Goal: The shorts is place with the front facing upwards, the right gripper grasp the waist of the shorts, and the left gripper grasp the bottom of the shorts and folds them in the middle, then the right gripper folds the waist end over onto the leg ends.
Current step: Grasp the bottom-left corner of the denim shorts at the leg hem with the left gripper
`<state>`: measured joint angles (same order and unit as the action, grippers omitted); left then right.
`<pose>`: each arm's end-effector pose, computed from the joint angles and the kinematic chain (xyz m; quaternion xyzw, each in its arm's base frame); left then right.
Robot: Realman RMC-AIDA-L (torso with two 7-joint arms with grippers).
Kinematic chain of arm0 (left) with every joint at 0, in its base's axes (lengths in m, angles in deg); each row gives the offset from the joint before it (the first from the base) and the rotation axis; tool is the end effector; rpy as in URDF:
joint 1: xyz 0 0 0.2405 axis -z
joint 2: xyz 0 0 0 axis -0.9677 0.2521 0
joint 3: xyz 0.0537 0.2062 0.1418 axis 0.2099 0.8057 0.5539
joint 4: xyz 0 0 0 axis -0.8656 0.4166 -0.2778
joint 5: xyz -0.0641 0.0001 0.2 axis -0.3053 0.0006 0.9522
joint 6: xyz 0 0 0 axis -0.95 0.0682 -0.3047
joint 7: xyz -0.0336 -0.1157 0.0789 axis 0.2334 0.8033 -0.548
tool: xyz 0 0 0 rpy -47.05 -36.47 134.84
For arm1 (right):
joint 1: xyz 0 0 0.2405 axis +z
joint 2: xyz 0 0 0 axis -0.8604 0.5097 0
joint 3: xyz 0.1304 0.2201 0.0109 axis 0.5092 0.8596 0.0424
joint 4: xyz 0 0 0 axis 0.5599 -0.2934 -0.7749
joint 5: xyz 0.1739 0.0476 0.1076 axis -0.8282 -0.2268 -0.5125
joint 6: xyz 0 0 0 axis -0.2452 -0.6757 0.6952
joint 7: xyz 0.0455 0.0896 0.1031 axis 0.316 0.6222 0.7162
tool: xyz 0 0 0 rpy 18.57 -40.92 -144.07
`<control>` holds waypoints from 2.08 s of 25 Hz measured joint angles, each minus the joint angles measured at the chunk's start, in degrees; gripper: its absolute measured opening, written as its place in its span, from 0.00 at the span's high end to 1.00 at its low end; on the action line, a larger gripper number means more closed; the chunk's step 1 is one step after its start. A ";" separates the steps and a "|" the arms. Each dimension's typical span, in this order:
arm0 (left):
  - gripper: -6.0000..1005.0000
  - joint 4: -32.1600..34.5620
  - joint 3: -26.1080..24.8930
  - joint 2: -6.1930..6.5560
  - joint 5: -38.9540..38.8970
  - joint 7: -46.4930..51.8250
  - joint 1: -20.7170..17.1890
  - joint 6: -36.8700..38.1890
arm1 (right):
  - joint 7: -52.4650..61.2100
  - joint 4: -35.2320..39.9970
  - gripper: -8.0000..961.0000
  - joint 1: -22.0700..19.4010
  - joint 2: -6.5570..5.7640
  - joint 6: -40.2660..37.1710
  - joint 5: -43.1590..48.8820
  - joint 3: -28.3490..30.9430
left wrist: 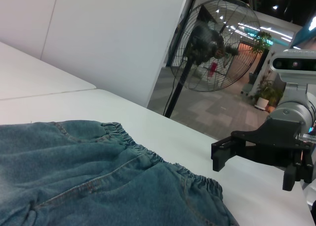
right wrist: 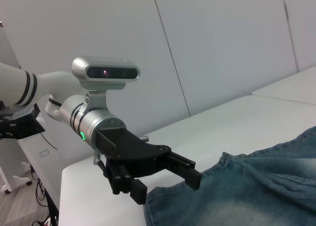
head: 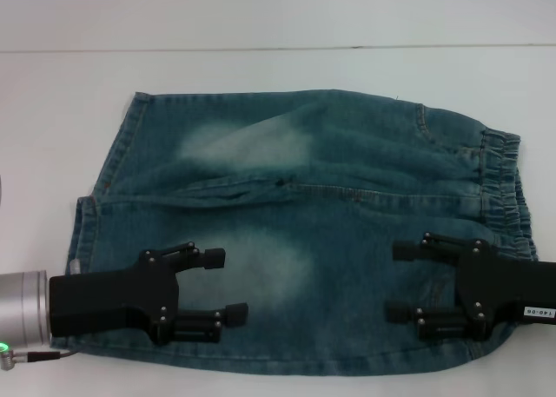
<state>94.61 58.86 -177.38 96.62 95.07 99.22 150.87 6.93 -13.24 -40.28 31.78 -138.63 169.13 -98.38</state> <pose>-0.2829 0.2647 -0.0310 -0.9342 -0.2276 -0.2696 0.0516 0.2850 0.2568 -0.0118 -0.9349 0.2008 0.2851 0.0657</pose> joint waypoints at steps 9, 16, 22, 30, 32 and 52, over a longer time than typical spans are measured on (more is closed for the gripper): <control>0.08 0.09 -0.43 0.00 -0.24 0.05 -0.30 0.29 | 0.06 0.00 0.04 -0.02 0.01 0.02 0.00 0.16; 0.09 4.05 -10.24 0.80 -0.13 4.20 -4.64 5.43 | 0.06 0.00 0.04 -0.24 -0.04 0.07 -0.01 0.31; 0.09 12.47 -12.01 0.43 1.29 11.85 -11.51 5.77 | 0.06 0.01 0.04 -0.33 -0.07 0.11 -0.01 0.39; 0.10 18.02 -18.05 0.34 8.17 15.05 -15.02 5.26 | 0.06 0.00 0.04 -0.21 -0.17 0.11 0.00 0.39; 0.10 18.30 -18.60 0.38 9.38 15.10 -15.02 4.76 | 0.06 0.00 0.04 -0.20 -0.17 0.11 0.00 0.37; 0.13 18.51 -18.46 0.21 17.69 16.44 -10.35 3.65 | 0.15 0.01 0.04 -0.63 -0.17 -0.11 0.00 0.55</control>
<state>113.12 40.40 -177.17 114.32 111.51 88.86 154.51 7.08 -13.24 -40.91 31.61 -138.75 169.13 -97.83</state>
